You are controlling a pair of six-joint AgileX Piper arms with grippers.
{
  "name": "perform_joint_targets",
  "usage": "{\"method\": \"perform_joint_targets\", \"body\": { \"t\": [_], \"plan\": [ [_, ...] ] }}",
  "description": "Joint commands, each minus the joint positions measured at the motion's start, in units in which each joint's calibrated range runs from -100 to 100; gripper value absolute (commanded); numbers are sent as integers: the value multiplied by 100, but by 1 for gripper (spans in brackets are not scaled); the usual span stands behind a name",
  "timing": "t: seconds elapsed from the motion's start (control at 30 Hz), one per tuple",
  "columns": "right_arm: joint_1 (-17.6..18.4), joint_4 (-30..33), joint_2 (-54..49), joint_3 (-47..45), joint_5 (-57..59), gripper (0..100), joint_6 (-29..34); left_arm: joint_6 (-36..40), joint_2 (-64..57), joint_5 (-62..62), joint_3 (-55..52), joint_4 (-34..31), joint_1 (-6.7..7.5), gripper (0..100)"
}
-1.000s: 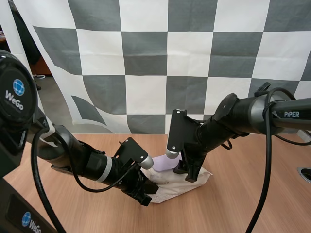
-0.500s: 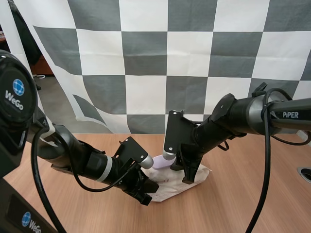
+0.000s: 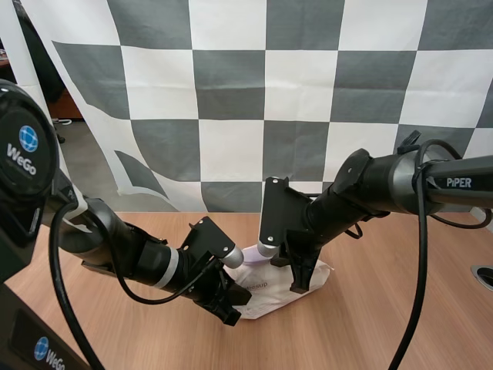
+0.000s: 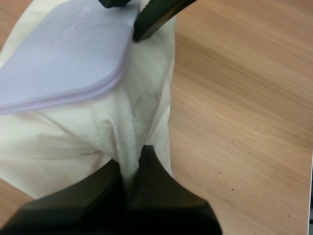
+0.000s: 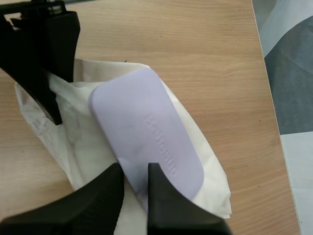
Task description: Open the wet wipes lid
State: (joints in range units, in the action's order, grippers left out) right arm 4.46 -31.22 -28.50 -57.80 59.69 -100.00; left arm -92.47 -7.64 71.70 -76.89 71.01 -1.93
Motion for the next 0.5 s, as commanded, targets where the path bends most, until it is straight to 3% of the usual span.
{"method": "perform_joint_targets", "body": {
  "t": [0.0,0.2,0.47],
  "plan": [
    [4,141,2,-1,63,25,0,-84,-6,-34,-5,-8,2,0],
    [4,286,2,-1,227,23,0,-84,-6,-34,-5,-8,2,0],
    [4,174,2,-1,227,11,0,-84,-6,-34,-5,-8,2,0]
  ]
}}
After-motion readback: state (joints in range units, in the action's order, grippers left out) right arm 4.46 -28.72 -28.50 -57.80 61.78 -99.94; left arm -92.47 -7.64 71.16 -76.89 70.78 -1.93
